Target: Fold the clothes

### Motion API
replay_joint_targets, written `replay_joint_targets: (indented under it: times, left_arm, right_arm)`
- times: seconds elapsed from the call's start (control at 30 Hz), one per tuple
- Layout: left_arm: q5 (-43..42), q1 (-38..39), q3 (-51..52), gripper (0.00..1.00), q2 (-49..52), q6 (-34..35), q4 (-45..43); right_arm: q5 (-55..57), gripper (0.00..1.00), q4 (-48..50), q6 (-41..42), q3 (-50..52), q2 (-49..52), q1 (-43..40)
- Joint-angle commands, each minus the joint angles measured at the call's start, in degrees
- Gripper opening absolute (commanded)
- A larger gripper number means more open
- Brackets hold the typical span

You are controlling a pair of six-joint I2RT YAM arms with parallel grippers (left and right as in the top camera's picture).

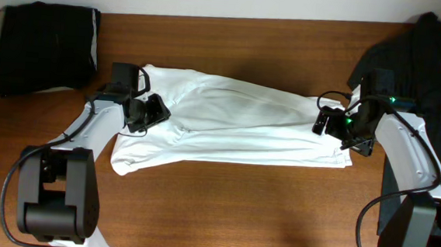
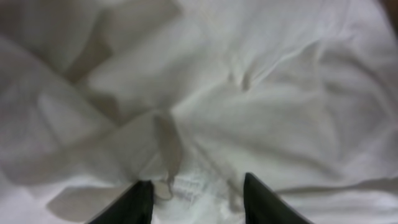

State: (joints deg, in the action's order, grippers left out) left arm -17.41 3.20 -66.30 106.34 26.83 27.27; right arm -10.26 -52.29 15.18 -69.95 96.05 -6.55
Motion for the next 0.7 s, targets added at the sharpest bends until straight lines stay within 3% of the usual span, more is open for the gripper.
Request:
replay_joint_targets:
  times: [0.0,0.1,0.23,0.4,0.43,0.5,0.67]
  left_arm:
    - [-0.4,-0.3,-0.2,0.31,0.8,0.2,-1.3]
    - [-0.4,-0.3,-0.2,0.26,2.0,0.2,-1.1]
    - [-0.4,-0.2,-0.2,0.01,2.3,0.1,-6.9]
    - [-0.6,-0.2,-0.2,0.03,2.4,0.1,-16.7]
    - [-0.9,-0.2,-0.2,0.44,2.4,0.1,-19.2]
    - [-1.1,-0.2,-0.2,0.99,2.4,0.1,-20.4]
    - [-2.2,-0.3,-0.2,0.99,2.1,-1.3,-19.0]
  right_arm:
    - [-0.5,0.99,0.0,0.1,-1.0,-0.4,0.2]
    - [-0.5,0.99,-0.3,0.1,-1.0,-0.4,0.2]
    - [-0.5,0.98,-0.2,0.1,-1.0,-0.4,0.2]
    - [-0.4,0.96,-0.2,0.1,-1.0,-0.4,0.2]
    - [-0.5,0.97,-0.2,0.1,-1.0,-0.4,0.2]
    - [-0.5,0.99,-0.2,0.1,-1.0,-0.4,0.2]
    - [-0.5,0.99,0.1,0.1,-1.0,-0.4,0.2]
